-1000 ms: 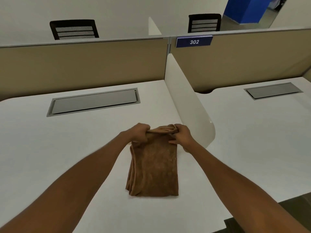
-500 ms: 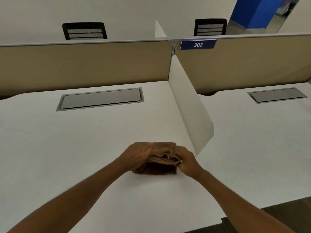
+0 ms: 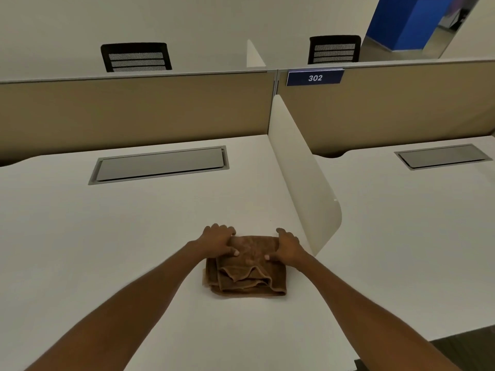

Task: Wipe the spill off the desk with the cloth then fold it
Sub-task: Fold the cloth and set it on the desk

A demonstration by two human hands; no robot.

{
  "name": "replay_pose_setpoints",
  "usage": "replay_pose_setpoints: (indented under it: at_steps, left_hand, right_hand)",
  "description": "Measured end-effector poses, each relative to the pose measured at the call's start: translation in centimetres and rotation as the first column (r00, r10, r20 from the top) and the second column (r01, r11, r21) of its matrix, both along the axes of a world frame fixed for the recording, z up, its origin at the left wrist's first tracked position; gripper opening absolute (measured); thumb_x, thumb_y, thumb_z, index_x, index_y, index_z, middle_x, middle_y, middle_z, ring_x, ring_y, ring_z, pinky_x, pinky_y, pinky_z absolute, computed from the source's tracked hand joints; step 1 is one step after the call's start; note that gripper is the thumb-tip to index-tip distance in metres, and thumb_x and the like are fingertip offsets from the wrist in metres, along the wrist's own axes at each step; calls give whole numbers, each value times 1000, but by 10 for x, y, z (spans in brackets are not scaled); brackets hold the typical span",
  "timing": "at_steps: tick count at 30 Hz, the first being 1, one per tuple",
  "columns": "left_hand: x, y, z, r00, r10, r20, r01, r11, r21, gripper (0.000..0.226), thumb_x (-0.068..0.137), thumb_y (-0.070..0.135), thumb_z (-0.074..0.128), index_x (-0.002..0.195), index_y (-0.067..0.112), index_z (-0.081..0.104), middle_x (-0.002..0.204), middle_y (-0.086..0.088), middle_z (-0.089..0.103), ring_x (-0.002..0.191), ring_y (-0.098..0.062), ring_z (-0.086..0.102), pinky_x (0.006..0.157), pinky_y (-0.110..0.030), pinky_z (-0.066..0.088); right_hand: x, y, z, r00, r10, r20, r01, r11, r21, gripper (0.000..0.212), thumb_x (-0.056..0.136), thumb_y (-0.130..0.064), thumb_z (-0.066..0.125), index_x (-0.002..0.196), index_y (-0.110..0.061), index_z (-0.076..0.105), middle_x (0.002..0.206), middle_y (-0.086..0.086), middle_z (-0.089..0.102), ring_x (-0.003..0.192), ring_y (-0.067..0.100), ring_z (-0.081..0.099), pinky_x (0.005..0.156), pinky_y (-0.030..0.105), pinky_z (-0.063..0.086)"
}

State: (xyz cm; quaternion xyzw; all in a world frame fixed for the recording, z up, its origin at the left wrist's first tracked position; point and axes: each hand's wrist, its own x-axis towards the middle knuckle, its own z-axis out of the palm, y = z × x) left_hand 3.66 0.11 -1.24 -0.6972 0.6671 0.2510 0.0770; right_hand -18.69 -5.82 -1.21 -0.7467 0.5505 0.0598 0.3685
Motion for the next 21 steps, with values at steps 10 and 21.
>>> replay_pose_setpoints:
  at_steps: [10,21]
  left_hand:
    - [8,-28,19,989,-16,-145,26,997,69,47,64,44,85,85,14,56,90,-1,56,86,-21,53,68,-30,41]
    - [-1,-91,95,998,-5,64,48,726,-685,27,68,9,73,91,6,60,84,-14,57,76,-35,56,52,-33,32]
  right_hand:
    - [9,-26,35,991,-54,121,56,998,-13,35,64,-15,85,85,-4,60,96,16,64,90,32,64,78,44,56]
    - [22,-83,96,900,-145,410,365,764,-532,22,78,14,51,88,-3,58,86,16,63,76,26,55,63,30,39]
